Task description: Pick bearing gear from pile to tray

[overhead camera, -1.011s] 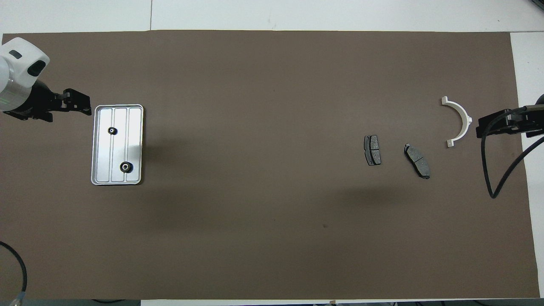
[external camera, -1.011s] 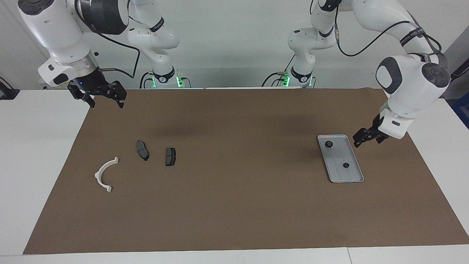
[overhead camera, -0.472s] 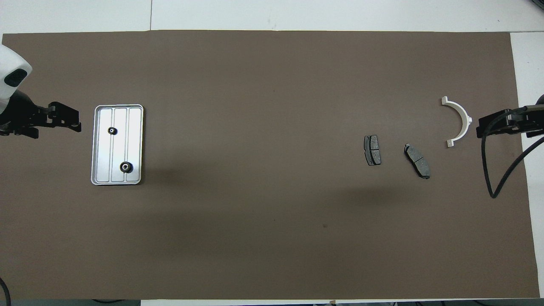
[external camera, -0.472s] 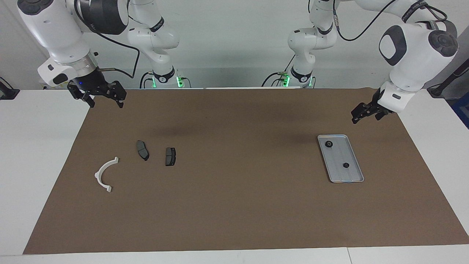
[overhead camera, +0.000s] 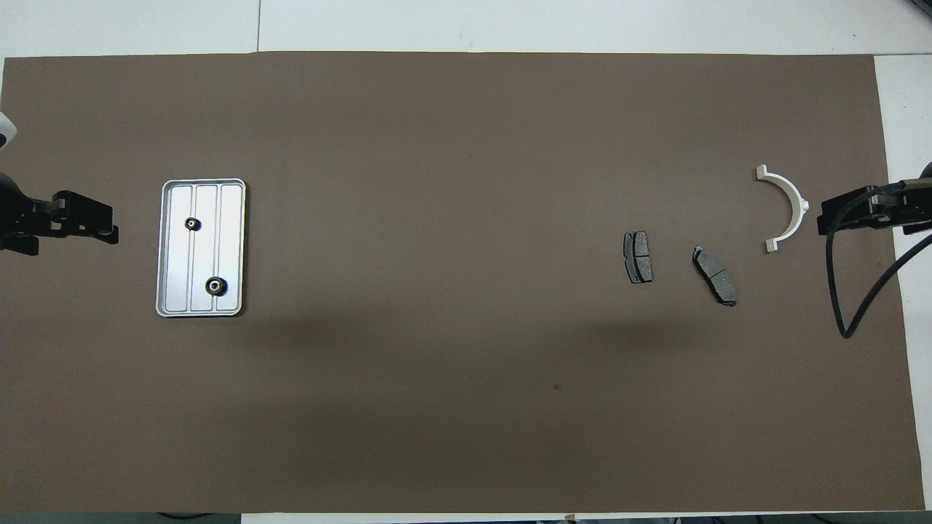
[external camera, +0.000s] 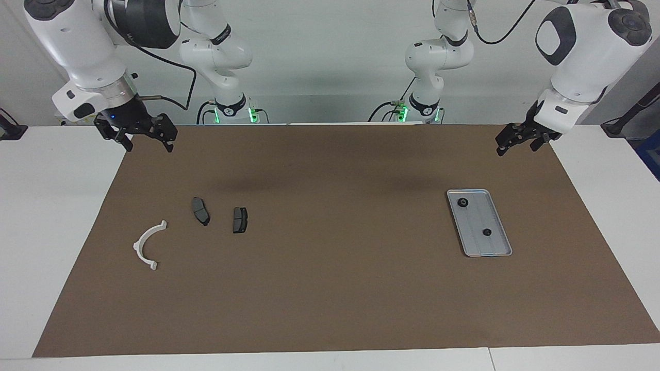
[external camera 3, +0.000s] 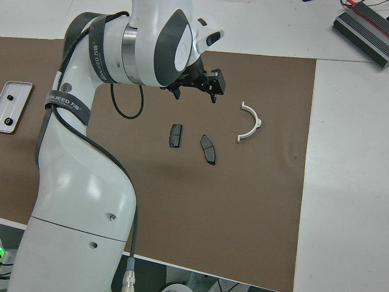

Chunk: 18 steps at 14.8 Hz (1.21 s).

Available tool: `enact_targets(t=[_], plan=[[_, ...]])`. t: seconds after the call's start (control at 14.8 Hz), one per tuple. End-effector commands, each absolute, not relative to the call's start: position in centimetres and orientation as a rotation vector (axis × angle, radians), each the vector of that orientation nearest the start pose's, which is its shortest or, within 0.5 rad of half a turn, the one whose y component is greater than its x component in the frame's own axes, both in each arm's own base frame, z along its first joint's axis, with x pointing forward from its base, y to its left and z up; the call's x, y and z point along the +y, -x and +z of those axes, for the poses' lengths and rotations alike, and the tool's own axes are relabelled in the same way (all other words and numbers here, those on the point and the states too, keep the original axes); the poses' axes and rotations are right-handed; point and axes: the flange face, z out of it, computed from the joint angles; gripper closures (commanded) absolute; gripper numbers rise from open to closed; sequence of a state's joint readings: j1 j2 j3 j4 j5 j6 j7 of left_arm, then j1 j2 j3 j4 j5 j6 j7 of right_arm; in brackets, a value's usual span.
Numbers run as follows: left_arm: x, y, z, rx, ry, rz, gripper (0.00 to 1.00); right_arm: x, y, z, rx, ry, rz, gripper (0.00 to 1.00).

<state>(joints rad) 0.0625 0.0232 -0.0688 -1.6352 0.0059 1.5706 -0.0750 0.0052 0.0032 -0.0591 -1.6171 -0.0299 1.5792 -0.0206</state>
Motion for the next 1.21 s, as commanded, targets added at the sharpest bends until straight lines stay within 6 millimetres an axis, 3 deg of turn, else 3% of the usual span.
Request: enact_targets(t=[0.0, 1.15], plan=[[-0.5, -54.9, 58.1, -0.096, 3.135, 0.166, 0.00, -3.4, -55.1, 60.1, 0.032, 3.167, 0.038, 0.00], [-1.2, -54.0, 58.5, -0.082, 3.133, 0.154, 0.00, -4.4, -55.0, 60.2, 0.059, 3.165, 0.041, 0.00]])
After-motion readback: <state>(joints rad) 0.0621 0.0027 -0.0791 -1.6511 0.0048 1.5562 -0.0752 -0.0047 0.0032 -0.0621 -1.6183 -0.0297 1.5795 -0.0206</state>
